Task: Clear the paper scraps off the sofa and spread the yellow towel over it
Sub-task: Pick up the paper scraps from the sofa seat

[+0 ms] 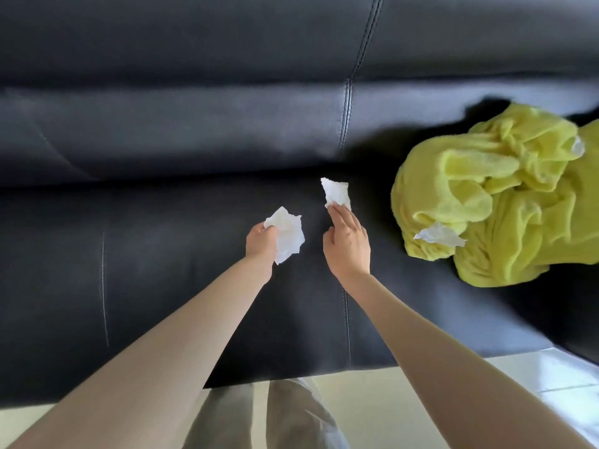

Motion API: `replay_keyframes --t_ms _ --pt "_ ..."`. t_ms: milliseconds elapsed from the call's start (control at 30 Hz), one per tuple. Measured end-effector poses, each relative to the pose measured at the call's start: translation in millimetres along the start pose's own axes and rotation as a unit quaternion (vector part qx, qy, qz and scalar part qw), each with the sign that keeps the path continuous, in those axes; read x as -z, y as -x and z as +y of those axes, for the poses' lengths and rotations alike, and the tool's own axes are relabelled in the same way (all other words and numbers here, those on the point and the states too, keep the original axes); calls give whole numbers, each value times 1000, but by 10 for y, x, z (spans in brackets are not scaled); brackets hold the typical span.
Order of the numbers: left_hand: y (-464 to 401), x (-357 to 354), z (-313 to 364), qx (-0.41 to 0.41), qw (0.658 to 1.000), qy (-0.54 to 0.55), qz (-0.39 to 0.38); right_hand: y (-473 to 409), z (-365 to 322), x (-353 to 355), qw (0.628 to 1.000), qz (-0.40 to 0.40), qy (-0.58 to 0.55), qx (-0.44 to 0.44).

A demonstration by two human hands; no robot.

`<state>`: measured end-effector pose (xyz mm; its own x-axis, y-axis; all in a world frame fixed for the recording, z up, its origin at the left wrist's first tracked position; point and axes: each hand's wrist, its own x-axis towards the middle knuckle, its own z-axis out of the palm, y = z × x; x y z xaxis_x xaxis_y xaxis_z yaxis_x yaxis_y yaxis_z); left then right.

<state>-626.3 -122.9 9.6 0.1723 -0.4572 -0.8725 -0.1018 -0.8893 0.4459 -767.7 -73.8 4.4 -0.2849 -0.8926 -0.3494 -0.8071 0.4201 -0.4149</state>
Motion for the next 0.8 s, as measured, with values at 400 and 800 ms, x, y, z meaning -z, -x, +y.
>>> replay_keyframes --t_ms 400,800 --pt "130 -172 -131 46 985 140 -94 587 69 -81 977 40 9 208" --pt "397 -477 -360 0 1000 5 -19 906 527 233 989 144 0 27"
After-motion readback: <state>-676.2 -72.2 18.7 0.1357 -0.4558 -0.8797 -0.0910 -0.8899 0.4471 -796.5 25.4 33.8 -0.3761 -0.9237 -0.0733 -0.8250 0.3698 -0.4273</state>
